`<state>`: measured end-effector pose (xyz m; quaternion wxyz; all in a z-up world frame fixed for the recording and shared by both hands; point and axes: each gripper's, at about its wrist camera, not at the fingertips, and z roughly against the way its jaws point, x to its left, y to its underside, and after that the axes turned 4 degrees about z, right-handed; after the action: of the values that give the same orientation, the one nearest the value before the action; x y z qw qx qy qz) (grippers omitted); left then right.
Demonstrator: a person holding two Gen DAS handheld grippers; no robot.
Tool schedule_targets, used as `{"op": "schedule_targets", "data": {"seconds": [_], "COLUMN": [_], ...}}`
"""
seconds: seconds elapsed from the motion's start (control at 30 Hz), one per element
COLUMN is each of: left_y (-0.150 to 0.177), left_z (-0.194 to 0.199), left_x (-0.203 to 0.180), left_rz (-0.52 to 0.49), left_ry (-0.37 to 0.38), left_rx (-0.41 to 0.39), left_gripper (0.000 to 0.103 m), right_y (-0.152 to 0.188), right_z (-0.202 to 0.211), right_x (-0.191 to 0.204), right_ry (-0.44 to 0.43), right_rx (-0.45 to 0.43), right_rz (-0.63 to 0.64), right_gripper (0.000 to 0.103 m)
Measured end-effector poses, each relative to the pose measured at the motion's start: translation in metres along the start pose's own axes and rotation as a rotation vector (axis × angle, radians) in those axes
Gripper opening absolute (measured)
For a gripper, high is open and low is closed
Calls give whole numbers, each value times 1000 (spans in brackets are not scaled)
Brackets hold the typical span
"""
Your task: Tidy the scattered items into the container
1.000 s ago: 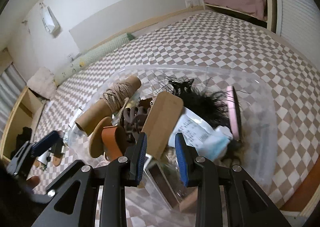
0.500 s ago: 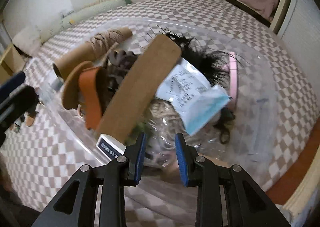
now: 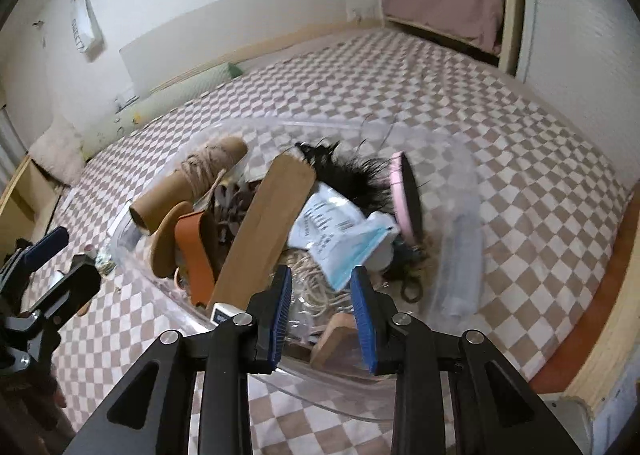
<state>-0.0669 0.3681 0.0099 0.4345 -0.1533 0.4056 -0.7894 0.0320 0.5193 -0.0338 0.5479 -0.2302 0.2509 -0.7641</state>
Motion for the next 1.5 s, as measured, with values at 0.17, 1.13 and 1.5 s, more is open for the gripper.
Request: {"op": "schedule_targets", "data": {"seconds": [0.17, 1.13, 1.5], "left_y": [0, 2, 14], "left_z": [7, 51, 71], "left_x": [1, 55, 109], "left_rz": [-5, 1, 63], "left_ry": [-12, -157, -243], "left_rx": [-9, -51, -75], "left_gripper": [103, 103, 103], "right_y": [-2, -9, -18], "right_z": [16, 26, 17], "right_x": [10, 52, 101], "right_ry": [144, 122, 37], "right_rx": [-88, -263, -287], "right_rz": [73, 106, 141], "right_gripper": [82, 103, 103]}}
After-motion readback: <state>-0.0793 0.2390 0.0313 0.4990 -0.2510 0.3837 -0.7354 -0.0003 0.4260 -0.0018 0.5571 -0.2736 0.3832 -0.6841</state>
